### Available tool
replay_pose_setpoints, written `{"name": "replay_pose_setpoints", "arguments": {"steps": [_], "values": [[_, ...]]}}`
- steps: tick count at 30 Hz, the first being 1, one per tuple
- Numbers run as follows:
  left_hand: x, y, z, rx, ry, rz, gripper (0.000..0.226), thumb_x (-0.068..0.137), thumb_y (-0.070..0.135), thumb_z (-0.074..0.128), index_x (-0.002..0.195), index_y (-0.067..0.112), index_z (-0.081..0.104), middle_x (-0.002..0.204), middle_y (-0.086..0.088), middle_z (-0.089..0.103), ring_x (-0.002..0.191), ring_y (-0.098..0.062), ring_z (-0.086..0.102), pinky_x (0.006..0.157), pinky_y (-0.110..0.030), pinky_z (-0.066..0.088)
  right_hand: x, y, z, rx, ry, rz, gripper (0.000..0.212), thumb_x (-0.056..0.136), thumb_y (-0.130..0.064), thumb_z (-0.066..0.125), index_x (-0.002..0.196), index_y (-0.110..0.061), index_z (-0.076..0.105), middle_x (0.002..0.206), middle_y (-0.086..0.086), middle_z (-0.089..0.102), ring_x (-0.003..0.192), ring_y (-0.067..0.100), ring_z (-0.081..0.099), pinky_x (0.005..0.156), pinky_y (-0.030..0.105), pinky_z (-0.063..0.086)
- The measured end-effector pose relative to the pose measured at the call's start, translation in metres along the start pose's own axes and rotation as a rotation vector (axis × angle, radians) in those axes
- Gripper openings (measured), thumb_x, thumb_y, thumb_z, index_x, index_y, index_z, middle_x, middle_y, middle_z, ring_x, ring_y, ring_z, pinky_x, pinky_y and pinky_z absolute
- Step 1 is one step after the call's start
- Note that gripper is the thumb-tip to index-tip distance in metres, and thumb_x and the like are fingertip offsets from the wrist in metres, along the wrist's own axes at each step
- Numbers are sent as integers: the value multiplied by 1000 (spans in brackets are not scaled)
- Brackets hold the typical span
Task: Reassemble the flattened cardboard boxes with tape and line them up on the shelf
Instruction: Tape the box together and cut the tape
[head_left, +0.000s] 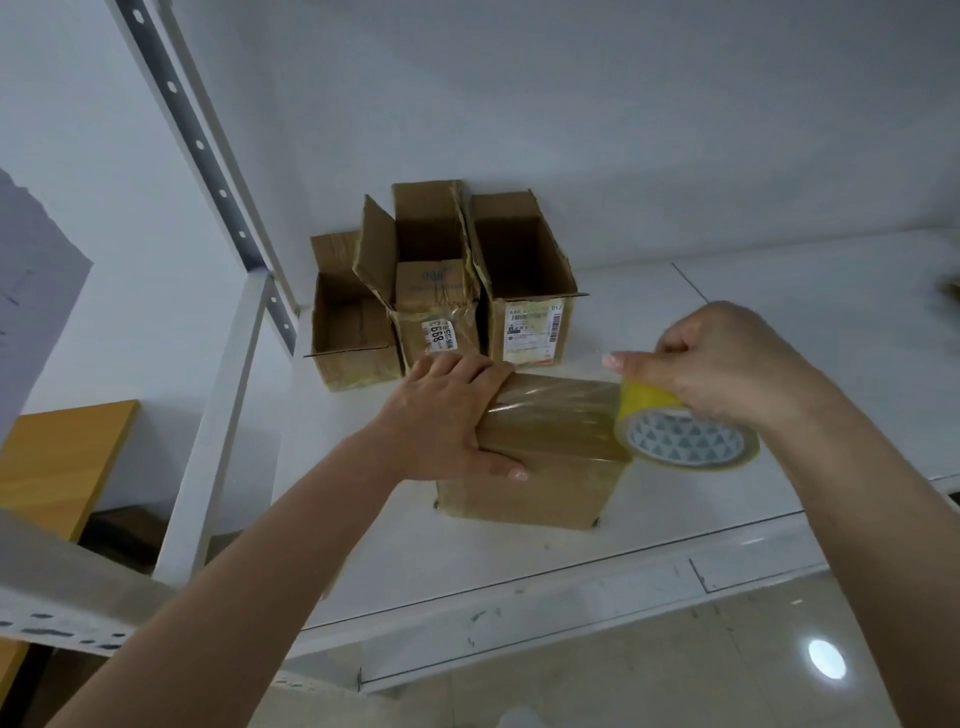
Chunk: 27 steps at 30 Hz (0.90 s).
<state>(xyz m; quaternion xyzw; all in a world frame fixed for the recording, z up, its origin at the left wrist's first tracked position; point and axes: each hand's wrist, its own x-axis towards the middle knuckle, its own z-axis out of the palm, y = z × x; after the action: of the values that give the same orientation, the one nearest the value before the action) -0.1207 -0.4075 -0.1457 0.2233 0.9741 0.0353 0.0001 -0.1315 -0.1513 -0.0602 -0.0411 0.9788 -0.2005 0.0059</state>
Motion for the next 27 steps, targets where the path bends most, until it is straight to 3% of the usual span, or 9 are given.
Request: {"name": "replay_pose_setpoints", "arguments": {"steps": [3,7,10,14,16,19,21,25,27], "values": [[1,0,0,15,5,15,115,60,96,33,152,26,20,150,4,34,139,-21,30,119,-43,18,1,13,9,-112,-84,90,72,62,-85,57,53,-15,63,43,-3,59,51,17,63,56,27,45],[1,0,1,14,13,23,117,59,96,27,152,26,21,149,4,34,138,-20,30,119,-42,17,6,35,31,23,-189,159,83,55,-88,53,68,-8,71,50,2,65,46,15,62,62,32,52],[1,-1,2,10,19,27,116,60,96,29,152,25,23,149,4,35,137,-20,31,118,-43,18,5,44,45,223,-250,147,82,53,-82,57,72,-3,71,57,9,64,47,16,59,51,26,47],[1,2,1,26,-10,28,117,60,96,30,153,25,20,150,4,33,138,-20,30,118,-45,16,2,50,52,387,-243,99,71,54,-76,61,62,-5,62,50,4,47,39,9,46,42,19,38],[0,3,-2,71,-43,1,120,59,96,26,155,24,11,156,3,26,143,-23,23,120,-52,8,0,49,54,400,-235,94,70,55,-76,61,62,-6,61,49,3,45,39,9,45,47,22,39],[1,14,-8,182,-43,-44,131,54,100,13,151,19,-22,164,-4,-9,150,-27,-14,116,-57,-15,0,49,56,381,-226,91,63,57,-75,60,50,-13,53,38,-7,42,33,4,44,50,25,38],[2,34,-6,158,-2,26,121,63,97,13,146,22,-33,161,-5,-22,146,-25,-27,113,-54,-21,-1,49,57,380,-220,82,63,57,-77,59,49,-14,50,35,-6,41,32,3,43,50,25,37],[5,63,11,189,-60,98,88,90,72,23,153,26,-18,163,2,-16,150,-20,-13,122,-45,1,0,50,61,369,-197,86,70,54,-82,57,56,-11,58,36,-6,45,39,10,51,51,26,40],[6,62,10,208,-79,68,82,93,67,25,154,29,-15,163,5,-15,150,-17,-12,121,-41,1,2,51,63,359,-182,85,68,61,-79,61,55,-11,58,36,-6,47,45,16,55,54,28,42]]}}
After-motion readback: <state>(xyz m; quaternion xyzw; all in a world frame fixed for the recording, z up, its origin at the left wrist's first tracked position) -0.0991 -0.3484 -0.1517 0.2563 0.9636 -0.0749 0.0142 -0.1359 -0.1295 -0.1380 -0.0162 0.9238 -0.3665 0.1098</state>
